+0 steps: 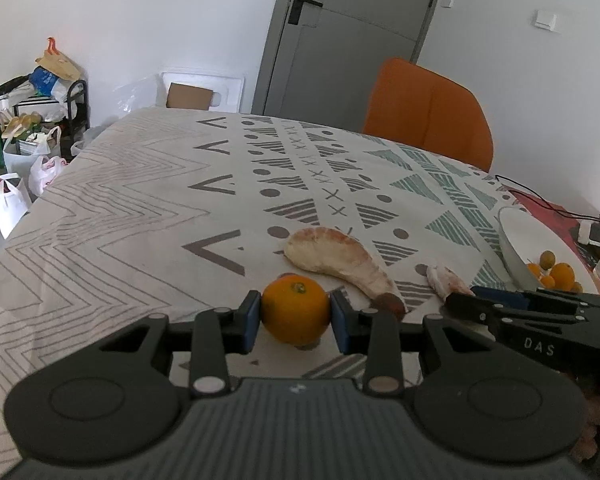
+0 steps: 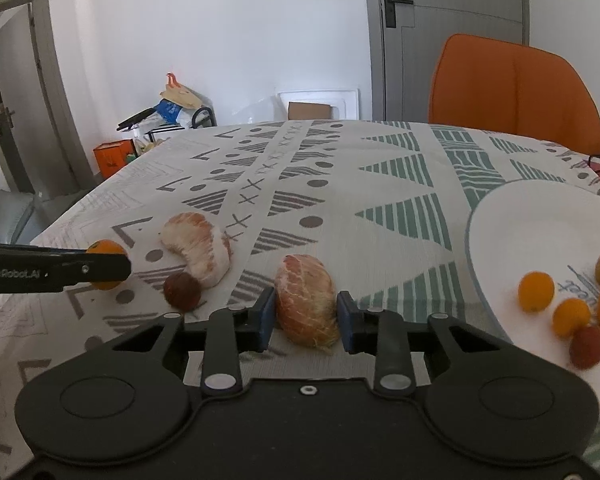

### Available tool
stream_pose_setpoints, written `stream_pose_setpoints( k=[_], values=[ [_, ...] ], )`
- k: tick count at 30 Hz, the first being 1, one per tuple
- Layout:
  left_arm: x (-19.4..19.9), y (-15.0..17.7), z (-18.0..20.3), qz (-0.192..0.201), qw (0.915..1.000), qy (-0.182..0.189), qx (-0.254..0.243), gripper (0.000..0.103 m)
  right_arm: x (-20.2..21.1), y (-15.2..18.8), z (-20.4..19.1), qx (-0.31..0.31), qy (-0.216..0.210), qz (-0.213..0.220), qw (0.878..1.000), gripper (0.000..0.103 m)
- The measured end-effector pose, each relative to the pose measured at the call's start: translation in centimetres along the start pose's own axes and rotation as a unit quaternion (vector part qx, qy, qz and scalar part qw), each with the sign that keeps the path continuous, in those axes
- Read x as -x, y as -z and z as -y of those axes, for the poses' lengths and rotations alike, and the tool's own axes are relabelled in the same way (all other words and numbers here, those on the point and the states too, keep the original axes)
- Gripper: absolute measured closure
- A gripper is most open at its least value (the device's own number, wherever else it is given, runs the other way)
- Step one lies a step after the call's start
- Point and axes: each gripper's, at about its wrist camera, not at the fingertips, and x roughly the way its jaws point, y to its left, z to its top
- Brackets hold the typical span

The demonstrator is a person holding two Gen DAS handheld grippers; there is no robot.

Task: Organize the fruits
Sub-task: 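Carry the large orange and peeled mandarin over the plate and open both tools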

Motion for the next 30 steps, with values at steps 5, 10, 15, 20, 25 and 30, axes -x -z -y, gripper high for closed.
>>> stream_pose_setpoints(
  k=[5, 10, 15, 20, 25, 30],
  values=[
    [0.1, 0.6, 0.5, -0.001, 1.0, 0.007, -0.002, 0.067, 1.0, 0.6, 0.4, -0.023, 0.003, -0.007, 1.0, 0.072],
    [0.0, 0.8, 0.5, -0.002, 1.0, 0.006, 0.0, 0.067, 1.6, 0.2, 0.8, -0.032, -0.013, 0.006, 0.999, 0.059],
    [0.0, 0.7, 0.3, -0.002, 1.0, 0.002, 0.002, 0.067, 1.0, 0.1, 0.7, -0.022, 0.001, 0.008, 1.0, 0.042],
    [-0.3, 0.8, 0.0, -0.007, 1.0, -0.003, 0.005, 0.067, 0.4, 0.9, 0.1, 0.003, 0.012, 0.005, 1.0, 0.05],
    [-0.3, 0.7, 0.2, -0.007, 1.0, -0.003, 0.003, 0.067, 0.5, 0.7, -0.1, 0.011, 0.006, 0.003, 1.0, 0.072],
    [0.1, 0.4, 0.9, 0.0, 1.0, -0.001, -0.005, 0.067, 1.3, 0.9, 0.4, -0.007, -0.002, 0.007, 1.0, 0.073]
  ],
)
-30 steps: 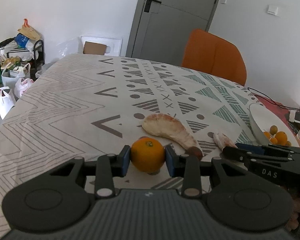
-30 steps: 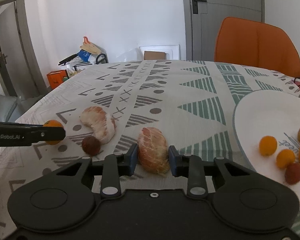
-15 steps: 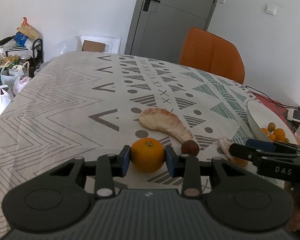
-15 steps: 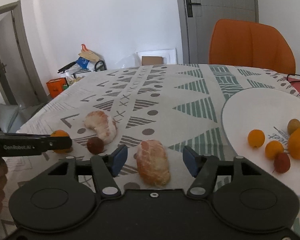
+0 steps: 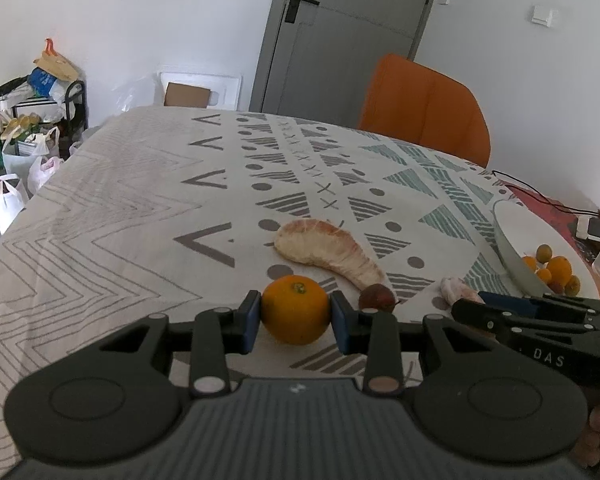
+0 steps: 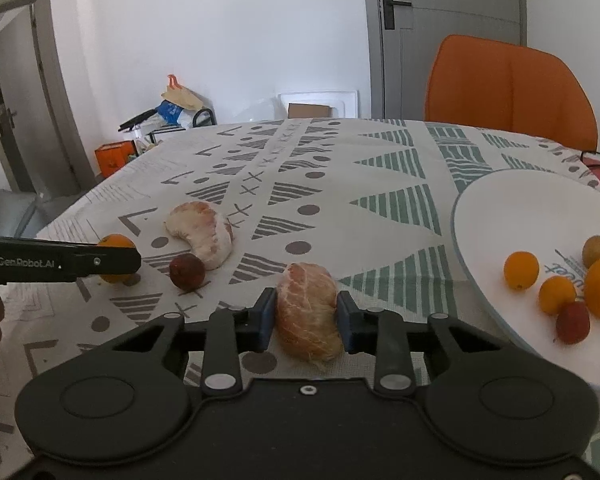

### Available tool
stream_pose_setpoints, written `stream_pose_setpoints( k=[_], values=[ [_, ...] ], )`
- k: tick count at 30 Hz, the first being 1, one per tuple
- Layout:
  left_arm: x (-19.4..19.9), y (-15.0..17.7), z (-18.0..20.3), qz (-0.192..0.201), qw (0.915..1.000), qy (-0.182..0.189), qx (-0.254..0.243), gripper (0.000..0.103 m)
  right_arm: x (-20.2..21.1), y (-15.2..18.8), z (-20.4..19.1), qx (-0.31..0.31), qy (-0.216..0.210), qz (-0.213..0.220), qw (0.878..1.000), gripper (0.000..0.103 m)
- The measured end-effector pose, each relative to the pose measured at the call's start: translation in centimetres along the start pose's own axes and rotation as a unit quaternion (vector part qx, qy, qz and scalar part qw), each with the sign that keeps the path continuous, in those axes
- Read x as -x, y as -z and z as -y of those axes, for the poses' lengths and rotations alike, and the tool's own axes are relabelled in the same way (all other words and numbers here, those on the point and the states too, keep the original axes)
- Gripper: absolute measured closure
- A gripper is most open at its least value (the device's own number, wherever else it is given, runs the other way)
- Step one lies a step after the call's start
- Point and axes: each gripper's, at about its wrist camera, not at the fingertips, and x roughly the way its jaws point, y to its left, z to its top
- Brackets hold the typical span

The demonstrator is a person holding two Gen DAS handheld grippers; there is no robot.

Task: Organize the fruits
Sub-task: 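Carry the large orange and peeled mandarin over the plate and open both tools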

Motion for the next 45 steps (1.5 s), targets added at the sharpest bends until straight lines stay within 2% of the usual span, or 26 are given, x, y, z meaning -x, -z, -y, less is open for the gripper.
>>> stream_pose_setpoints(
  k=[14, 27, 45],
  values=[
    [1.0, -0.9, 3.2, 0.02, 0.9991, 0.022, -0.031, 0.067, 4.1, -0.5, 2.2, -0.029, 0.019, 0.048, 0.998, 0.073],
    [1.2, -1.5, 7.6, 0.035, 0.9957, 0.057, -0.064, 0.067, 8.2, -0.9, 4.9, -0.045, 0.051, 0.094, 0.993, 0.073],
    [0.5, -1.5, 13.6, 0.035, 0.9899, 0.09, -0.104, 0.067, 11.2, 0.2, 9.4, -0.079, 0.085, 0.119, 0.986, 0.074]
  ],
)
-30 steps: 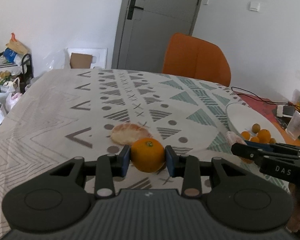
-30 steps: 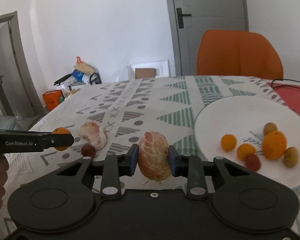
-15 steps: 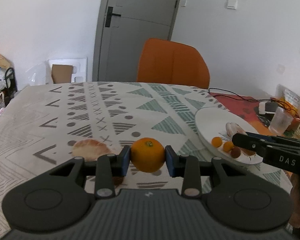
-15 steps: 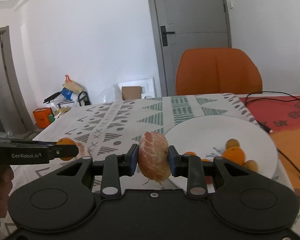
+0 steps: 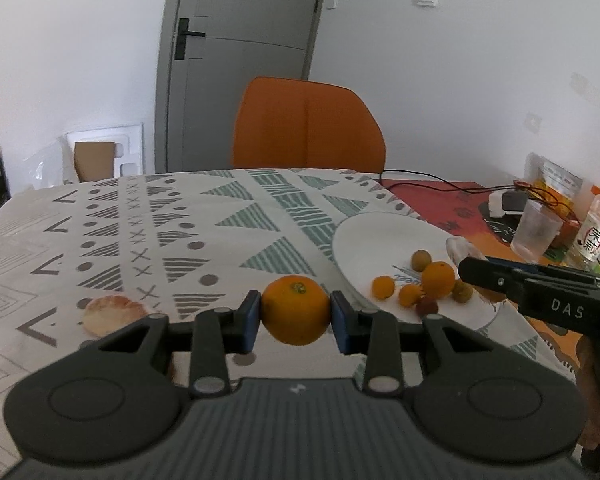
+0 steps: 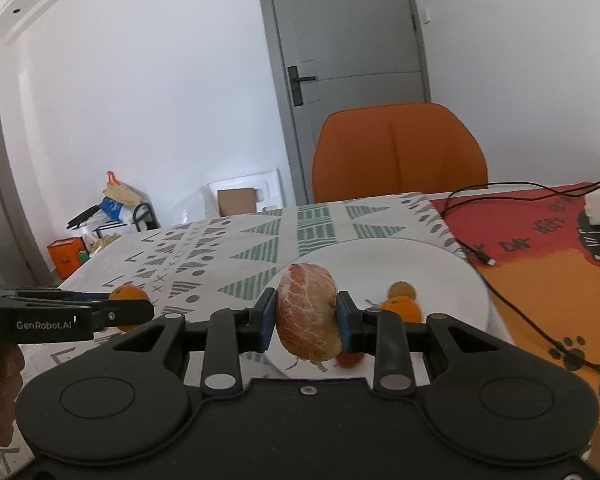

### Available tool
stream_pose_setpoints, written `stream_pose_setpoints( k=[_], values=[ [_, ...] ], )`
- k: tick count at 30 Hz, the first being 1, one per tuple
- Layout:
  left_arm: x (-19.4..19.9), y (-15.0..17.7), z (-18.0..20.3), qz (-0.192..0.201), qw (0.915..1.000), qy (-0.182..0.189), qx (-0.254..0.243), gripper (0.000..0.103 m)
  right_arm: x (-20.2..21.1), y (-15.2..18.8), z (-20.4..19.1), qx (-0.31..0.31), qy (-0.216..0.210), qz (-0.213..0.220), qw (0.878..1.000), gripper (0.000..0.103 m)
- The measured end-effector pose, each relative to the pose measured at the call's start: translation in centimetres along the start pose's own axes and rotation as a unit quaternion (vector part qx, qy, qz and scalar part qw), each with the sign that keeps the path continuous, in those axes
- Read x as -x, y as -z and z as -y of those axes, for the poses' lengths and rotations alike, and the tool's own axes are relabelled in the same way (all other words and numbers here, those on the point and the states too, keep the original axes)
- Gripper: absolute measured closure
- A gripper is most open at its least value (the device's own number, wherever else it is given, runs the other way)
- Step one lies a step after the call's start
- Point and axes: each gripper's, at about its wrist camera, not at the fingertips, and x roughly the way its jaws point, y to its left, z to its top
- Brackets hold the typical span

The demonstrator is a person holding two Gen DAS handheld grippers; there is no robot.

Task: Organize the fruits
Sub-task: 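Carry the large orange and peeled mandarin over the plate and open both tools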

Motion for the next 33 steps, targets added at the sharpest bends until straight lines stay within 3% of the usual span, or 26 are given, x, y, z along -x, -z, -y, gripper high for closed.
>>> stream_pose_setpoints(
  k=[13, 33],
  values=[
    [-2.3, -1.1, 2.4, 0.002, 0.9996, 0.018, -0.02, 0.067, 0.0, 0.1, 3.8, -0.027, 0.033, 0.002, 0.999, 0.074],
    [-9.0, -3.5, 4.5, -0.012, 0.9982, 0.044, -0.038, 0.067, -3.8, -0.4, 6.8, -0.032, 0.069, -0.016, 0.997, 0.075]
  ],
)
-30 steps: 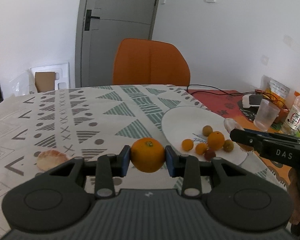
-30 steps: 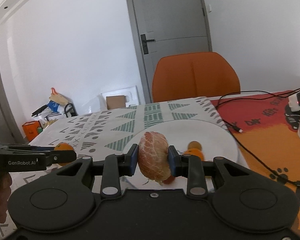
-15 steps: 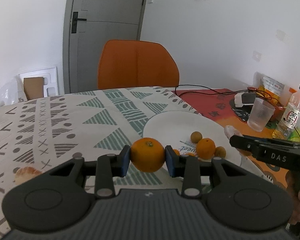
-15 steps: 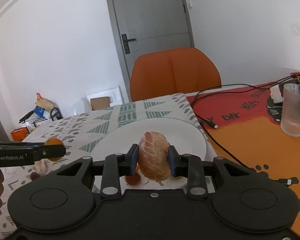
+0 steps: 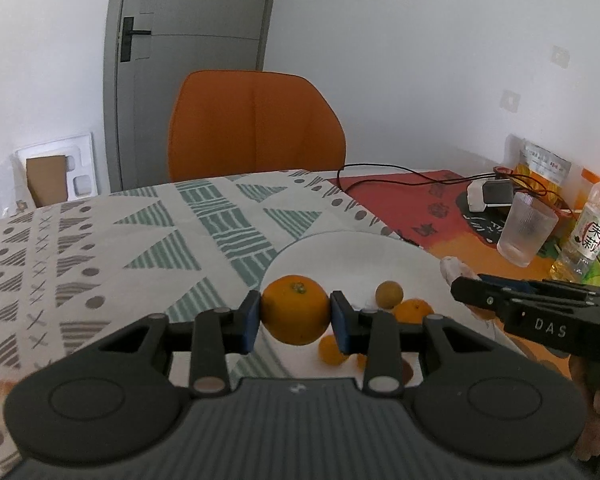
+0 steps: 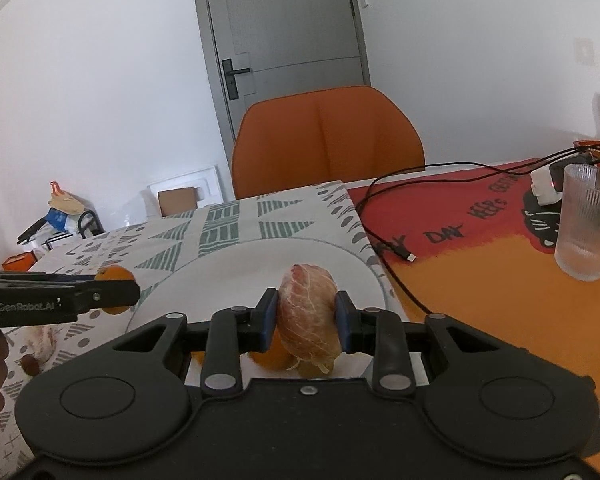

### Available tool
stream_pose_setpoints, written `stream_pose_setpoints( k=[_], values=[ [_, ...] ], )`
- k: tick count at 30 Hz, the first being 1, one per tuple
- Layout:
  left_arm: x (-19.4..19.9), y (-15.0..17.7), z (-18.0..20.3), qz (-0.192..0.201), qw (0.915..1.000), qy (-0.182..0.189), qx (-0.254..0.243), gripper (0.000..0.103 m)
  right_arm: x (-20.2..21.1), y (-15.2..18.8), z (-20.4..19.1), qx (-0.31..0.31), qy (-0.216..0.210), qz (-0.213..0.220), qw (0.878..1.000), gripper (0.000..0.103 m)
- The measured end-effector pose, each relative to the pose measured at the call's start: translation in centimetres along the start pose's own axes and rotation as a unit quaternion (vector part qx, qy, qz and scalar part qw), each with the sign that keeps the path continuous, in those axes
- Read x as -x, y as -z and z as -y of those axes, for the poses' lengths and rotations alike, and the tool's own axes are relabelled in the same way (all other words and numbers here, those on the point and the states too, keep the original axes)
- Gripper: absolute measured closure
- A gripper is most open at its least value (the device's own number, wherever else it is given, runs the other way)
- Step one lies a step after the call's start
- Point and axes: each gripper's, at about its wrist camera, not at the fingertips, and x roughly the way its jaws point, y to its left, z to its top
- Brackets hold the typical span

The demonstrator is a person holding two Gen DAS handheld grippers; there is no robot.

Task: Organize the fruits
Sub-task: 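Carry the large orange and peeled mandarin over the plate and open both tools, then move both open tools back toward the peeled pomelo segment and plum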

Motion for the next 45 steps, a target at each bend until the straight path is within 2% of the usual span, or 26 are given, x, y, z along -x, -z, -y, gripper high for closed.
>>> stream_pose_setpoints(
  k=[7, 9, 17, 23, 30, 37, 39, 43, 45],
  values=[
    [-1.8, -0.8, 1.0, -0.003, 0.9999, 0.007, -0.01, 0.067, -0.7, -0.6, 0.5, -0.006, 0.003, 0.009, 1.0, 0.082],
    [-2.3, -0.9, 1.3, -0.005, 0.9999, 0.011, -0.013, 0.067, -0.8, -0.7, 0.7, -0.01, 0.002, 0.011, 1.0, 0.076],
    [-2.8, -1.3, 2.0, -0.005, 0.9996, 0.025, -0.013, 0.067, 0.1, -0.1, 0.7, -0.023, 0.005, 0.001, 1.0, 0.075],
    [-1.2, -1.2, 1.4, 0.007, 0.9998, 0.014, -0.012, 0.064, 0.7, 0.5, 0.3, -0.036, -0.001, -0.004, 0.999, 0.069],
    [1.2, -0.5, 0.1, 0.008, 0.9999, -0.003, -0.008, 0.062, 1.3, 0.6, -0.7, -0.039, -0.017, -0.003, 0.999, 0.055],
    [3.8, -0.2, -1.2, 0.02, 0.9995, -0.024, 0.007, 0.044, 2.2, 0.4, -1.8, -0.04, -0.03, 0.001, 0.999, 0.044],
    [4.5, -0.1, -1.5, 0.024, 0.9992, -0.031, 0.011, 0.04, 2.5, 0.4, -2.1, -0.039, -0.033, 0.003, 0.999, 0.037],
    [6.0, 0.1, -2.1, 0.034, 0.998, -0.05, 0.019, 0.022, 3.1, 0.3, -2.9, -0.032, -0.039, 0.009, 0.999, 0.027],
    [6.8, 0.2, -2.4, 0.043, 0.9973, -0.056, 0.022, 0.018, 3.5, 0.3, -3.2, -0.03, -0.039, 0.015, 0.999, 0.016]
  ],
)
